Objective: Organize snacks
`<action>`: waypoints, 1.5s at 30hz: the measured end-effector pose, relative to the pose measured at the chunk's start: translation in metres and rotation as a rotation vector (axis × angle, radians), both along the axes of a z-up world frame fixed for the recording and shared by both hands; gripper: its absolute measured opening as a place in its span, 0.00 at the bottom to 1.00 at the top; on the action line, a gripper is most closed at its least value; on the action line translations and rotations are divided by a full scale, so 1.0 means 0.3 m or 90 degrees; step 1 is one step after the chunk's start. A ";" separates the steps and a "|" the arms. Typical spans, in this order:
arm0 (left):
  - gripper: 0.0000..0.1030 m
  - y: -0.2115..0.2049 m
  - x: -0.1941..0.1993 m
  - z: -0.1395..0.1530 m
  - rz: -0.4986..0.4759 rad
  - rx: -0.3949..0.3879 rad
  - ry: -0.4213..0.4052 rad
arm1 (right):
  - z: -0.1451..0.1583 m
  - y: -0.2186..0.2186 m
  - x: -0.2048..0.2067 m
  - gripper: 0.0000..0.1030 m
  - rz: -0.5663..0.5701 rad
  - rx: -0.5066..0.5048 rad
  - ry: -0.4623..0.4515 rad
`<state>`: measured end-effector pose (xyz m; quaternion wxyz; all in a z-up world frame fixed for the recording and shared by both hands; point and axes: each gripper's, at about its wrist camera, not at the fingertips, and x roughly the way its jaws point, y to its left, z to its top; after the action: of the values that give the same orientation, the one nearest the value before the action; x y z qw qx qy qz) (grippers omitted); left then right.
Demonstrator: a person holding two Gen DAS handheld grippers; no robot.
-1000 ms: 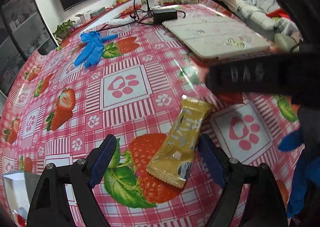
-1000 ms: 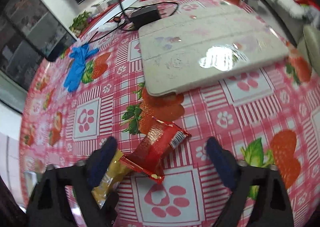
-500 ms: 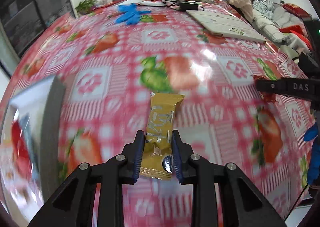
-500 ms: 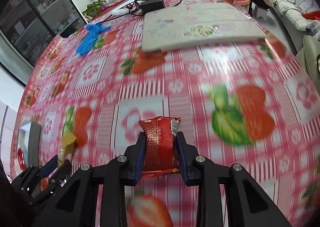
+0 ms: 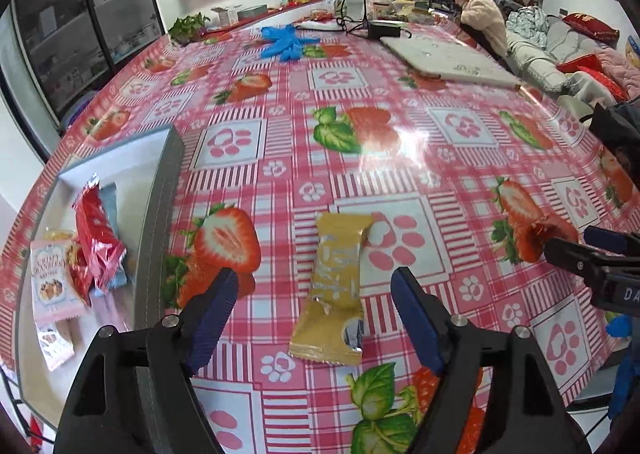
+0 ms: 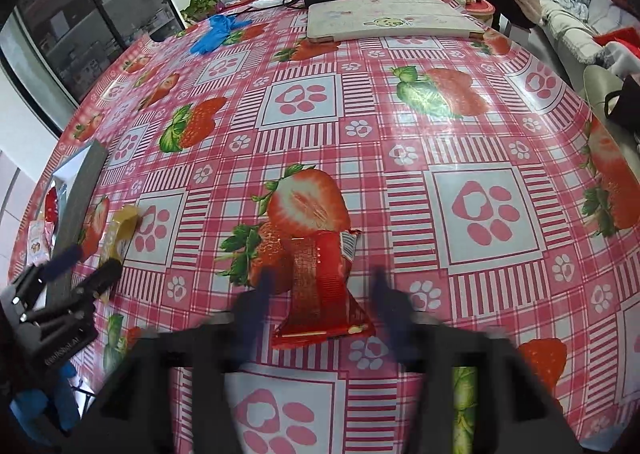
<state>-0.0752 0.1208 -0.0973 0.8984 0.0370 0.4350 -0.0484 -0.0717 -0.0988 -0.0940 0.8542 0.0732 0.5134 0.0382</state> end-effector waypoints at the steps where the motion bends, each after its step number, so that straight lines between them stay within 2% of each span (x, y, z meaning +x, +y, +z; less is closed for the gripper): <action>1: 0.83 0.003 0.009 0.002 -0.004 0.000 -0.001 | 0.008 -0.003 -0.002 0.96 -0.011 -0.019 -0.010; 10: 0.84 0.003 0.099 -0.081 -0.003 -0.016 0.030 | -0.032 0.013 0.044 0.97 -0.008 -0.049 -0.024; 13: 0.92 0.003 0.100 -0.095 0.000 -0.022 0.014 | -0.055 0.052 0.035 1.00 0.014 -0.102 -0.042; 14: 0.99 0.007 0.100 -0.103 0.004 -0.026 0.007 | -0.058 0.063 0.025 1.00 0.025 -0.113 -0.059; 15: 1.00 0.013 0.100 -0.112 0.007 -0.033 0.011 | -0.061 0.061 0.020 1.00 0.031 -0.107 -0.069; 20: 1.00 0.011 0.109 -0.119 0.005 -0.035 0.004 | -0.066 0.055 -0.010 1.00 0.035 -0.106 -0.111; 45: 1.00 0.011 0.103 -0.117 0.006 -0.036 0.001 | -0.065 0.059 -0.015 1.00 0.035 -0.106 -0.115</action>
<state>-0.0443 0.1241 -0.1324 0.8988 0.0096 0.4347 -0.0561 -0.0761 -0.0813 -0.1134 0.8986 -0.0160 0.4377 0.0254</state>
